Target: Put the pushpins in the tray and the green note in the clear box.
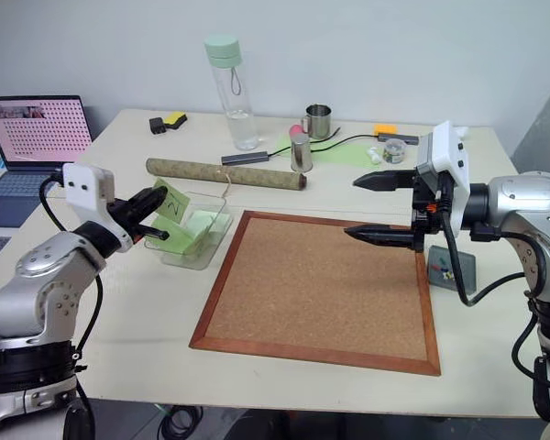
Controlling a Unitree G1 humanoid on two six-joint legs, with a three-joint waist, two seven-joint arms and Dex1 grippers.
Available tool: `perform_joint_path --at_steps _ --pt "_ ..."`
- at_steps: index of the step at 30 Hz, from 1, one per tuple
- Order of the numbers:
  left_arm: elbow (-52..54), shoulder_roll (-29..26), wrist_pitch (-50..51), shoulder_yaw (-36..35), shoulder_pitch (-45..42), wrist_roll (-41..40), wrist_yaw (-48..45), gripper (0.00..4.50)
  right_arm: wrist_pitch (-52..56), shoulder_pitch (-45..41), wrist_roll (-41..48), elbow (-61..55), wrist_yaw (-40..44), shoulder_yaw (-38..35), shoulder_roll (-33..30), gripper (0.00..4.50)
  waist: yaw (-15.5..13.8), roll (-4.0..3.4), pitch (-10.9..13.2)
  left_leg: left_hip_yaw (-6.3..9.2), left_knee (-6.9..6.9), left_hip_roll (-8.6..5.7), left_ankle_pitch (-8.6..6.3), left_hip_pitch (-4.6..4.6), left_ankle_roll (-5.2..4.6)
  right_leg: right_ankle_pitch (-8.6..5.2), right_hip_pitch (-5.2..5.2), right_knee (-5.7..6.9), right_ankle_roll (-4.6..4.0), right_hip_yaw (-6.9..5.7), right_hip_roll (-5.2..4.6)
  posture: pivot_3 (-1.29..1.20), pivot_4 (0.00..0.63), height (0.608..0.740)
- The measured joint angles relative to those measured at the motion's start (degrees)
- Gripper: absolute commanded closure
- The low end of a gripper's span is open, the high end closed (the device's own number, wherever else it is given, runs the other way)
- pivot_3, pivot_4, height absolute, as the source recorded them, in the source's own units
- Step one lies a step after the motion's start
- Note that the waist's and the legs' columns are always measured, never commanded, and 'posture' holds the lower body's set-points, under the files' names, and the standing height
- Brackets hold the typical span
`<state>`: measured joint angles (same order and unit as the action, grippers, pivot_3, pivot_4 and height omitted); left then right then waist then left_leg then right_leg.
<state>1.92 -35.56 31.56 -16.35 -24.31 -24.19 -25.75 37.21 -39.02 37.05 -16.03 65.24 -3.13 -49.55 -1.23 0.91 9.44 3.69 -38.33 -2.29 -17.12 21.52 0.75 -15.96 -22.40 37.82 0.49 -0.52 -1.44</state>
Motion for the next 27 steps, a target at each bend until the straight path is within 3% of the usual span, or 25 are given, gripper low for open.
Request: perform_joint_path --at_steps 10,21,27 --pt "-4.14 -0.9 -2.02 1.39 -2.34 3.07 -1.76 2.74 0.05 0.14 0.06 -0.22 -0.41 -0.01 0.04 0.45 -0.01 0.0 0.0 -0.04 -0.24 0.0 0.05 0.66 0.09 0.02 -0.73 0.27 -0.03 0.03 0.0 0.0 0.15 0.74" --pt "0.41 -6.93 0.27 1.39 -0.81 3.3 -6.4 0.49 0.08 1.91 0.0 -0.84 -1.42 -0.14 -0.11 0.45 -0.02 0.0 0.0 -0.01 -0.5 0.01 0.04 0.94 0.07 0.06 -0.85 0.29 -0.03 -0.01 0.0 0.0 0.15 0.74" --pt "1.61 -18.3 -1.91 0.15 8.33 4.55 -15.87 0.49 0.65 9.06 -0.96 -2.15 -4.99 -4.96 -2.51 0.45 0.08 0.0 0.0 -0.03 -0.44 0.02 0.03 0.97 0.06 0.06 -0.87 0.23 -0.04 0.01 -0.01 0.0 0.15 0.74"
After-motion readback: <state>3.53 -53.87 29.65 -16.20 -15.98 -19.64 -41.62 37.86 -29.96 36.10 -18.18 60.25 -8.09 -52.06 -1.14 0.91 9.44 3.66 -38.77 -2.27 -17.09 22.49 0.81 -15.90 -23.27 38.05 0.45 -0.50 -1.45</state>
